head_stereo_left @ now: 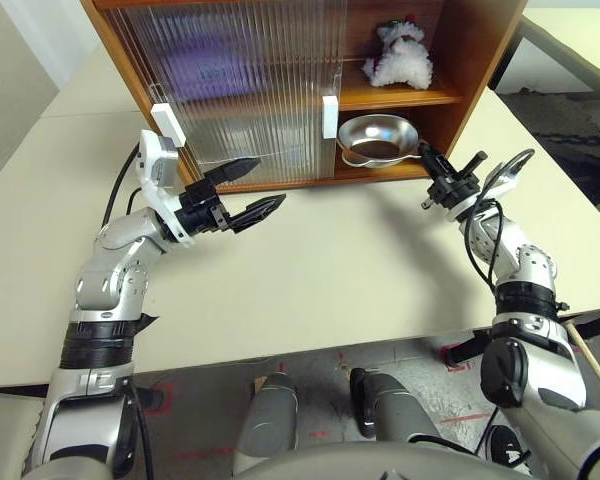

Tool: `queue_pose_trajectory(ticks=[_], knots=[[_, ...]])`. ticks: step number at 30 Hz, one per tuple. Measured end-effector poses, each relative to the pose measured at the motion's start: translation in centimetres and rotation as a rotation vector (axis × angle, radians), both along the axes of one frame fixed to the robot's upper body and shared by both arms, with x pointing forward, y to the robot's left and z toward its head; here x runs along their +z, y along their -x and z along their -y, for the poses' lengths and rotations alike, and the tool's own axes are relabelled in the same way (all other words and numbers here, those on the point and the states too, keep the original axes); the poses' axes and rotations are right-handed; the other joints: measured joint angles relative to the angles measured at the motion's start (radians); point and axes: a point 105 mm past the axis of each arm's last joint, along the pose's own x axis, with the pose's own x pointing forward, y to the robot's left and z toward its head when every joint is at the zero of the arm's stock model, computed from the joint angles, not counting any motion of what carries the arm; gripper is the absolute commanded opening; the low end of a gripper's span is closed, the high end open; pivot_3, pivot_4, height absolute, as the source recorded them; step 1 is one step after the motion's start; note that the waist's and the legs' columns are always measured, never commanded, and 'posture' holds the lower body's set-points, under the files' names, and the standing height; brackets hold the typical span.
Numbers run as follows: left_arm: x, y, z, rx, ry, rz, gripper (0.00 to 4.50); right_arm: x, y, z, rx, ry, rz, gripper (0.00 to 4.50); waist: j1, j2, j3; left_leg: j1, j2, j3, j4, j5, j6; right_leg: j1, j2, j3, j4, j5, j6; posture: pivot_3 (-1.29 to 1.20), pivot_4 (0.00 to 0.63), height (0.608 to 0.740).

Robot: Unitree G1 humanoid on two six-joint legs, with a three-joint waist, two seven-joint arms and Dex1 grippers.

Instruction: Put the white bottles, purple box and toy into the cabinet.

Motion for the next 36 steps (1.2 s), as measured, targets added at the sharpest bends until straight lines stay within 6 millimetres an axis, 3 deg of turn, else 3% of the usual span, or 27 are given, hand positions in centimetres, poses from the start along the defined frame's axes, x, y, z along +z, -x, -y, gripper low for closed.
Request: queue_pose_trajectory(ticks=[6, 16, 26, 36], knots=[[0.0, 0.1, 0.0, 0.009, 0.0, -0.003, 4.5, -0.2, -1.3, 0.0, -0.022, 0.022, -0.002, 0.04, 0.008, 0.0, 0.0, 0.0, 0.0, 0.0, 0.0, 0.0, 0.0, 0.0, 0.0, 0.0, 0.0, 0.001, -0.002, 0.17, 0.124, 0.74], [0.0, 0.1, 0.0, 0.01, 0.002, -0.007, 4.5, -0.6, -2.3, 1.7, -0.101, 0.038, -0.013, 0.04, 0.017, 0.0, 0.0, 0.0, 0.001, 0.0, 0.0, 0.0, -0.001, -0.001, 0.001, 0.001, 0.001, 0.002, -0.004, 0.15, 0.126, 0.74], [0.0, 0.1, 0.0, 0.008, 0.002, -0.007, 4.5, -0.4, -3.8, 0.1, -0.136, 0.0, -0.012, 0.04, 0.017, 0.0, 0.0, 0.0, 0.002, 0.0, 0.0, 0.0, 0.0, -0.001, 0.001, 0.001, 0.001, 0.002, -0.004, 0.17, 0.131, 0.74], [0.3, 0.4, -0.8, 0.028, -0.011, -0.003, 4.5, -1.1, -4.8, 0.3, -0.243, -0.007, -0.049, 0.04, 0.023, 0.0, 0.0, 0.0, 0.002, -0.001, -0.002, 0.0, -0.001, -0.002, 0.001, 0.003, 0.001, 0.002, -0.006, 0.2, 0.136, 0.74]])
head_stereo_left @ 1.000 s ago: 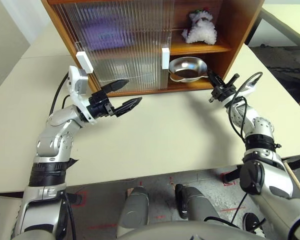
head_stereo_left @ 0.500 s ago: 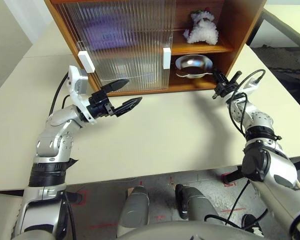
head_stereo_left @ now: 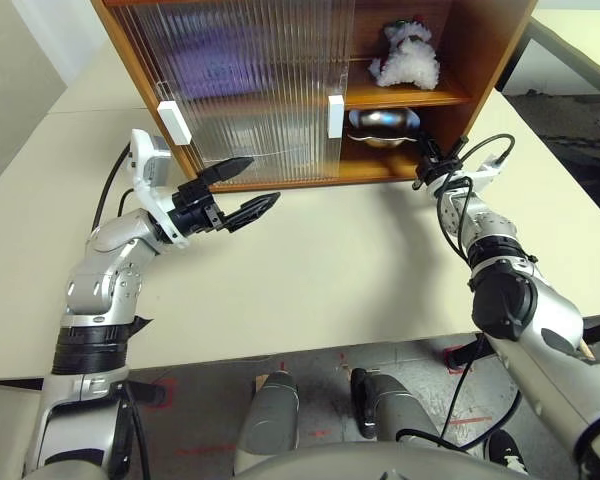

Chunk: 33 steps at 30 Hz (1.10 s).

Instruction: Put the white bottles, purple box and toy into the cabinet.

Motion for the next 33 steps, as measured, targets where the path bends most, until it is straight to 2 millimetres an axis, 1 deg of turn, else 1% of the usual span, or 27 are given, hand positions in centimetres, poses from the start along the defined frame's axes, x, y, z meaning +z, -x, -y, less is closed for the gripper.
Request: queue_pose_trajectory(ticks=[11, 17, 23, 26, 33], knots=[[0.2, 0.1, -0.4, 0.014, -0.004, 0.0, 4.5, -1.3, -0.1, -1.2, 0.005, 0.03, -0.054, 0.04, 0.02, 0.0, 0.0, 0.0, 0.001, -0.001, -0.001, 0.0, 0.0, -0.001, 0.0, 0.002, 0.001, 0.0, -0.002, 0.23, 0.136, 0.74], [0.3, 0.1, -0.7, 0.023, -0.008, 0.003, 4.5, -1.6, -0.1, -1.3, 0.0, 0.043, -0.065, 0.04, 0.03, 0.0, 0.0, 0.0, 0.001, -0.001, -0.002, 0.0, 0.0, -0.002, 0.0, 0.002, 0.001, -0.001, -0.003, 0.23, 0.136, 0.74], [0.0, 0.2, -0.8, 0.024, -0.012, -0.007, 4.5, -1.5, -0.2, -1.1, -0.015, 0.057, -0.064, 0.04, 0.035, 0.0, 0.0, 0.0, 0.001, -0.001, -0.002, 0.0, 0.0, -0.002, 0.0, 0.002, 0.001, -0.001, -0.004, 0.23, 0.131, 0.74], [0.0, 0.3, -0.9, 0.02, -0.015, -0.007, 4.5, -1.5, -0.3, -1.1, -0.017, 0.088, -0.062, 0.72, 0.036, 0.0, 0.0, 0.0, 0.001, -0.001, -0.002, 0.0, 0.0, -0.002, 0.0, 0.002, 0.002, -0.001, -0.004, 0.23, 0.127, 0.74], [0.1, 0.3, -0.8, 0.018, -0.015, -0.003, 4.5, -1.7, -0.3, -1.1, -0.024, 0.138, -0.065, 3.29, 0.037, 0.0, 0.0, 0.0, 0.001, -0.001, -0.002, 0.0, 0.0, -0.002, 0.0, 0.002, 0.002, -0.001, -0.004, 0.21, 0.121, 0.74]])
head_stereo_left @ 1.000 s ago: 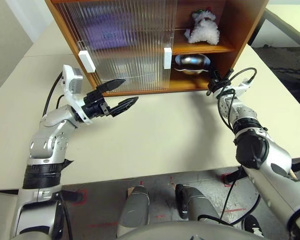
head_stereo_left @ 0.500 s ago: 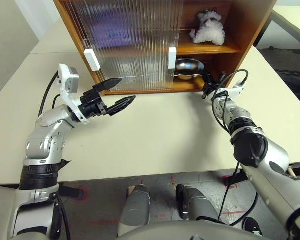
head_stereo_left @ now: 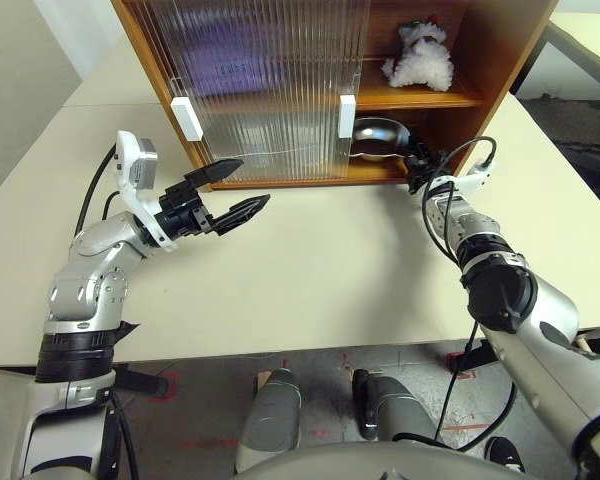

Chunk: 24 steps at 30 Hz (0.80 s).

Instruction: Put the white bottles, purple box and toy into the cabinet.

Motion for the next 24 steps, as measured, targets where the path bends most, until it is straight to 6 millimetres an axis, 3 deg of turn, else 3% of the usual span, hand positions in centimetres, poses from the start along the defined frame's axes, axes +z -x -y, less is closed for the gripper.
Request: queue_pose_trajectory(ticks=[3, 17, 24], knots=[[0.2, -0.1, 0.0, -0.004, 0.001, 0.006, 4.5, 0.0, 0.0, 0.1, -0.007, 0.022, 0.004, 4.48, 0.0, 0.0, 0.0, 0.0, 0.0, 0.0, 0.0, 0.0, 0.0, 0.0, 0.0, 0.0, 0.0, 0.0, 0.0, 0.19, 0.118, 0.74], [0.5, -1.0, 1.1, -0.044, 0.033, 0.023, 4.5, 0.5, 0.0, 1.7, -0.088, 0.114, 0.044, 4.48, -0.014, 0.0, 0.0, 0.001, 0.0, 0.0, 0.003, 0.0, 0.001, 0.0, 0.0, -0.003, 0.003, 0.001, 0.001, 0.13, 0.101, 0.74], [0.2, -1.3, 1.4, -0.051, 0.035, 0.021, 4.5, 1.3, 1.1, 1.5, -0.068, 0.127, 0.112, 4.48, -0.028, 0.0, -0.001, 0.001, 0.0, 0.001, 0.004, 0.001, 0.002, 0.001, 0.001, -0.006, 0.003, 0.002, 0.002, 0.11, 0.107, 0.74]])
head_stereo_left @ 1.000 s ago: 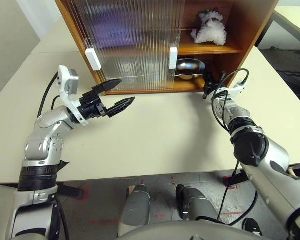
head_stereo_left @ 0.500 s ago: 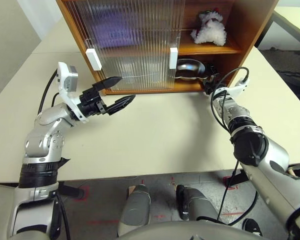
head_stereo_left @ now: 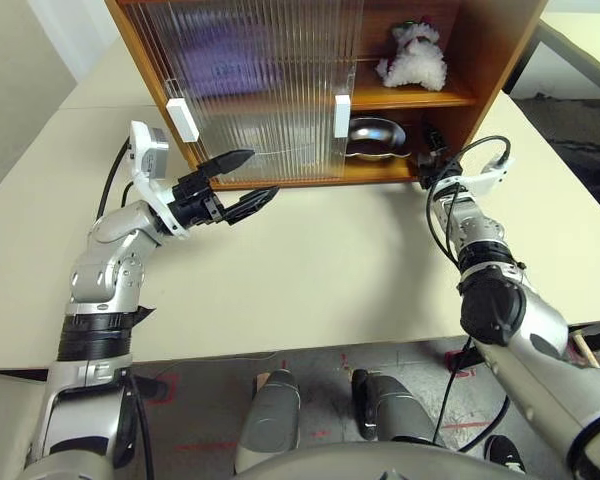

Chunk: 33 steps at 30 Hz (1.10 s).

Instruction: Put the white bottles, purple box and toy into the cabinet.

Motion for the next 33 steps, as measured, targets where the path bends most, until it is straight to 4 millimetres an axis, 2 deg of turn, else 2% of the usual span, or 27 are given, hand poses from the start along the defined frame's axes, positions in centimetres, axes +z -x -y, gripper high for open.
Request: queue_pose_trajectory(ticks=[7, 10, 12, 16, 19, 24, 31, 33], knots=[[-0.1, 0.0, 0.4, -0.019, 0.0, 0.002, 4.5, 0.9, 4.9, -2.9, 0.112, 0.296, 0.063, 4.48, -0.025, 0.0, 0.0, 0.003, 0.0, 0.0, 0.001, 0.001, 0.001, 0.002, 0.0, -0.002, 0.0, 0.001, 0.001, 0.11, 0.112, 0.74], [-0.1, 0.0, 0.4, -0.016, 0.001, 0.001, 4.5, 1.5, 7.3, -4.4, 0.144, 0.574, 0.111, 4.48, -0.033, 0.0, 0.0, 0.006, -0.001, 0.0, 0.001, 0.001, 0.001, 0.006, 0.0, -0.001, 0.0, 0.001, 0.003, 0.11, 0.112, 0.74], [-0.1, 0.0, 0.4, -0.017, 0.001, 0.001, 4.5, 1.6, 8.5, -5.4, 0.164, 0.787, 0.152, 4.48, -0.038, 0.0, 0.0, 0.009, -0.001, 0.0, 0.001, 0.001, 0.001, 0.009, 0.0, -0.001, -0.001, -0.004, 0.011, 0.11, 0.112, 0.74], [-0.1, 0.0, 0.4, -0.017, 0.001, 0.001, 4.5, 1.5, 9.5, -7.5, 0.145, 1.155, 0.244, 4.48, -0.047, 0.0, 0.0, 0.016, -0.001, -0.001, -0.001, 0.0, 0.0, 0.015, 0.0, 0.0, -0.001, -0.003, 0.012, 0.1, 0.114, 0.74], [-0.2, 0.0, 0.4, -0.017, 0.001, 0.001, 4.5, 1.5, 9.8, -9.1, 0.121, 1.267, 0.3, 4.48, -0.052, 0.0, 0.0, 0.017, -0.001, -0.004, -0.003, 0.0, 0.0, 0.015, 0.0, 0.001, -0.001, -0.003, 0.012, 0.11, 0.116, 0.74], [-0.2, 0.0, 0.3, -0.014, 0.002, 0.0, 4.5, 1.3, 9.7, -11.1, 0.107, 1.342, 0.358, 2.77, -0.05, 0.0, 0.0, 0.015, -0.001, -0.008, -0.005, -0.001, -0.001, 0.014, 0.0, 0.001, -0.002, -0.003, 0.011, 0.13, 0.115, 0.74], [-1.0, 0.3, -0.3, 0.011, -0.001, -0.021, 4.5, 3.2, 8.7, -14.4, 0.084, 1.379, 0.504, 0.05, -0.042, 0.0, 0.0, 0.013, -0.001, -0.012, -0.007, -0.001, -0.002, 0.01, 0.001, 0.001, -0.003, -0.006, 0.007, 0.16, 0.117, 0.74], [-0.8, 0.4, -0.4, 0.015, -0.003, -0.015, 4.5, 3.3, 8.6, -15.3, 0.095, 1.377, 0.524, 0.05, -0.036, 0.0, 0.0, 0.012, -0.001, -0.013, -0.007, -0.002, -0.003, 0.009, 0.002, 0.0, -0.003, -0.007, 0.005, 0.17, 0.118, 0.74]])
